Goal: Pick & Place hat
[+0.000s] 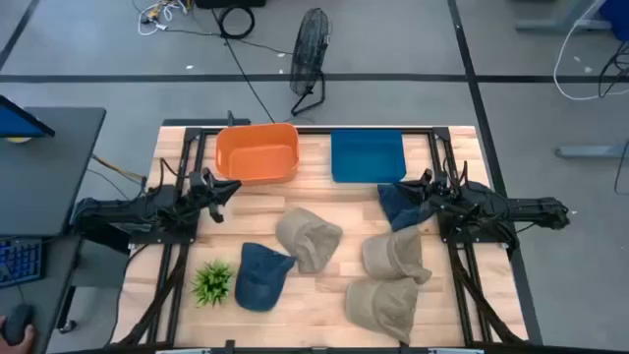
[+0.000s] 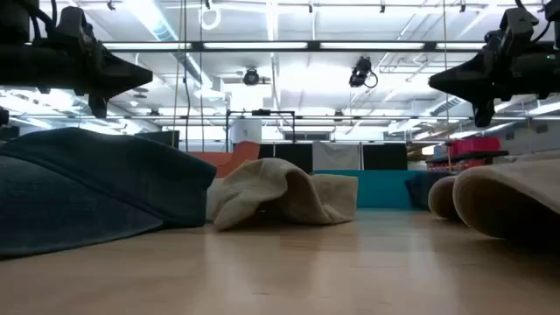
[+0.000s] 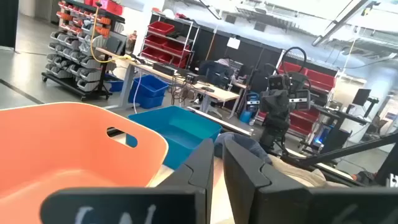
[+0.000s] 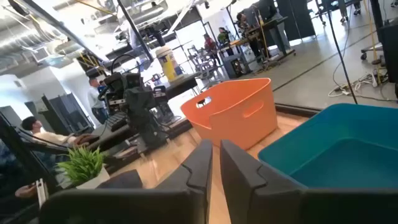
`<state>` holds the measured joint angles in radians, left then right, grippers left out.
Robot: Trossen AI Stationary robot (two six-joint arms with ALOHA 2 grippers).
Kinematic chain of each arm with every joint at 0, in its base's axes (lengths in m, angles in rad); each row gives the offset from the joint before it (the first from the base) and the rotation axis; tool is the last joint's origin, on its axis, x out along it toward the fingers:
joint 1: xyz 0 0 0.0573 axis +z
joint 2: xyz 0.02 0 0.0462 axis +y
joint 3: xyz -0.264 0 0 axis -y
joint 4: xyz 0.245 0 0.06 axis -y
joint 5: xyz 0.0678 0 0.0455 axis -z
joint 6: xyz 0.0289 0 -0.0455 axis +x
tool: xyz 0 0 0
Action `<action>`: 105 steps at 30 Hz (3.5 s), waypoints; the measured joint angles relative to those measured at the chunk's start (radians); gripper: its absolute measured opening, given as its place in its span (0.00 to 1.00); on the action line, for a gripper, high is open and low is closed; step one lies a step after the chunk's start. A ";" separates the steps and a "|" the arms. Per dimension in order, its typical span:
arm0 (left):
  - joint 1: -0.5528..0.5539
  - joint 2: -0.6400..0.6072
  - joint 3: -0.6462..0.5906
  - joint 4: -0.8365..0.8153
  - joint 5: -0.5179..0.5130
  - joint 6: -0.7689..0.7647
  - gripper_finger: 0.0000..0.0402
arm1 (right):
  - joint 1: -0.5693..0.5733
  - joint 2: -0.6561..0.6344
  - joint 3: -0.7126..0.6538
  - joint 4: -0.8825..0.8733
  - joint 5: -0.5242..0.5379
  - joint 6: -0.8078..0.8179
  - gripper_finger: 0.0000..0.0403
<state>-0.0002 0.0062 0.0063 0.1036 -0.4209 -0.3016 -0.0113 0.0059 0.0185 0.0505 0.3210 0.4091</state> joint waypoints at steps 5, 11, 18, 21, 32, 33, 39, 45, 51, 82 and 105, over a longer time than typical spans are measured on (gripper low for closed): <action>0.000 0.000 0.000 0.000 0.000 0.000 0.10 | 0.000 0.000 0.000 0.000 0.000 0.000 0.10; 0.000 0.000 0.000 0.000 0.000 0.000 0.10 | 0.000 0.000 0.000 0.000 0.000 0.000 0.10; 0.000 0.000 0.000 0.000 0.000 0.000 0.10 | 0.000 0.000 0.000 0.000 0.000 0.000 0.10; 0.000 0.000 0.000 0.000 0.000 0.000 0.10 | 0.000 0.000 0.000 0.000 0.000 0.000 0.10; 0.000 0.000 0.000 0.000 0.000 0.000 0.10 | 0.000 0.000 0.000 0.000 0.000 0.000 0.10; 0.000 0.000 0.000 0.000 0.000 0.000 0.10 | 0.000 0.000 0.000 0.000 0.000 0.000 0.10; 0.000 0.000 0.000 0.000 0.000 0.000 0.10 | 0.000 0.000 0.000 0.000 0.000 0.000 0.10; 0.000 0.000 0.000 0.000 0.000 -0.001 0.10 | 0.000 0.000 0.000 0.000 0.000 0.000 0.10; 0.000 0.000 0.000 0.000 0.000 0.000 0.10 | 0.000 0.000 0.000 0.000 0.001 0.043 0.10; 0.003 0.032 0.065 0.350 0.117 -0.237 0.10 | 0.000 0.000 0.010 0.404 0.056 0.166 0.10; 0.003 0.757 0.941 -0.245 0.163 0.104 0.10 | 0.000 0.558 0.889 -0.822 0.090 0.059 0.43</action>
<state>0.0029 0.7630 0.9474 -0.1416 -0.2577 -0.1976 -0.0116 0.5635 0.9073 -0.7718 0.4107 0.4677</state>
